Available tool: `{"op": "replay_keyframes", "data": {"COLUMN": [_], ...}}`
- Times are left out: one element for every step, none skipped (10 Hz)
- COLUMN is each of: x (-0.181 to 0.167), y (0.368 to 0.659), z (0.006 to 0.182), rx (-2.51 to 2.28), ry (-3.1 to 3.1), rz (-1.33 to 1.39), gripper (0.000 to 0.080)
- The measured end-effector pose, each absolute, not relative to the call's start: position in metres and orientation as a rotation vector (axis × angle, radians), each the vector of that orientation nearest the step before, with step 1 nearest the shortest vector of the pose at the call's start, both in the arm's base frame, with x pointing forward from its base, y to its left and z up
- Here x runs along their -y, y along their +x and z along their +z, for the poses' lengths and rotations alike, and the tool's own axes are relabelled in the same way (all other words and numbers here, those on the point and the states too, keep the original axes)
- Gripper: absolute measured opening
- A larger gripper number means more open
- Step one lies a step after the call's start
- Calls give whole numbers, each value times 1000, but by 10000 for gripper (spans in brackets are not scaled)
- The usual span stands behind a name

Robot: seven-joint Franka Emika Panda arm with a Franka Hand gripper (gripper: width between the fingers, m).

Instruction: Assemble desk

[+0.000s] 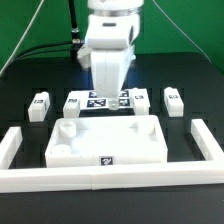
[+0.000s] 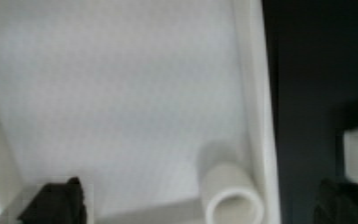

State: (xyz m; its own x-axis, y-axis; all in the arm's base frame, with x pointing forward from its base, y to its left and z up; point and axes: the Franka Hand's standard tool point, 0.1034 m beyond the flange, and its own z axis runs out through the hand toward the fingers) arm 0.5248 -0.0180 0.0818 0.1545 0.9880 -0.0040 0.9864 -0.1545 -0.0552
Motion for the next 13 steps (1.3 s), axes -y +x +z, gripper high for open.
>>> {"op": "replay_keyframes", "data": {"x": [26, 29, 29, 31, 39, 46, 45, 45, 45, 45, 45, 45, 45], "y": [519, 514, 508, 502, 499, 497, 497, 497, 497, 497, 497, 497, 497], "z": [71, 60, 47, 36, 24, 19, 20, 20, 19, 19, 19, 19, 19], "rx": [2127, 2186, 2188, 2178, 2181, 2166, 2159, 2159, 2157, 2157, 2157, 2157, 2157], "ry": [-2257, -2200, -2201, -2201, -2193, -2201, -2209, -2209, -2210, -2210, -2210, -2210, -2210], "rz": [45, 32, 16, 18, 12, 14, 16, 17, 17, 18, 18, 18, 18], "gripper": [649, 649, 649, 649, 649, 649, 649, 559, 559, 376, 244, 244, 71]}}
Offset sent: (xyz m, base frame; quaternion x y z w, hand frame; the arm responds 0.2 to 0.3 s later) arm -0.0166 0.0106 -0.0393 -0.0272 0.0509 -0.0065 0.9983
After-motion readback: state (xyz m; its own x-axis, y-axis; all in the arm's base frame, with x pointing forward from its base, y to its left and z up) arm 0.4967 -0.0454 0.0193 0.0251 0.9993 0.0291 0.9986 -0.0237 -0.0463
